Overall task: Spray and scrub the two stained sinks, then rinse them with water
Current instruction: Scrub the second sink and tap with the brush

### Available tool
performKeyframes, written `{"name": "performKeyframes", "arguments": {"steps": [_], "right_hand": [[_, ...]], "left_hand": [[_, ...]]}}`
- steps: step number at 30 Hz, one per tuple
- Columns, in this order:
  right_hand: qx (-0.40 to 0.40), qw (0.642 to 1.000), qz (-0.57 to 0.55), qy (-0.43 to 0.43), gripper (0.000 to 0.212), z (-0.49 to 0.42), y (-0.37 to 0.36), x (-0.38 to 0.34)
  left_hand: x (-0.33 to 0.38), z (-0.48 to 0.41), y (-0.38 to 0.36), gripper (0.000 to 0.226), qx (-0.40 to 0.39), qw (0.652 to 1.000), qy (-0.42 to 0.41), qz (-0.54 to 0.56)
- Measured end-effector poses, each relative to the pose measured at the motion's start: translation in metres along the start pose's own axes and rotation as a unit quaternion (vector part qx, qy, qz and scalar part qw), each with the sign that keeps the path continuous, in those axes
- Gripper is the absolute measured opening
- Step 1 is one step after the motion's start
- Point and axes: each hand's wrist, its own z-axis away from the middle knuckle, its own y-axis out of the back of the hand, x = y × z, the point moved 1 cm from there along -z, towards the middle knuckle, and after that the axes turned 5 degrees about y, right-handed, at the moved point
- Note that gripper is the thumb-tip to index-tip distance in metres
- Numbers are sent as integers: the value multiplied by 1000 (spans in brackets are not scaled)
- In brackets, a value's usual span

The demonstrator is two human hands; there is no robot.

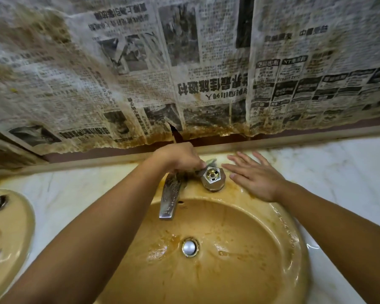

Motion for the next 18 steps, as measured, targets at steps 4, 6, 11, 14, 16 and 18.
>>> {"name": "performKeyframes", "arguments": {"steps": [4,6,11,14,16,18], "right_hand": [[5,1000,6,-6,59,-3,-1,2],[5,1000,6,-11,58,-4,-3,2],[4,1000,6,-25,54,-6,1,0],[4,999,4,-32,52,-7,2,-2],[7,999,5,-37,52,-8,2,-2],[6,999,7,-40,53,-8,2,-2]], "left_hand": [[-5,-7,11,34,-64,998,-23,8],[-4,-11,8,37,-50,998,-34,-20],[-14,-17,2,42,-64,996,-54,-7],[-9,-10,-5,38,2,999,-40,-1],[-5,-4,-23,33,48,998,-20,33],[-15,-2,-39,28,21,986,9,165]]}}
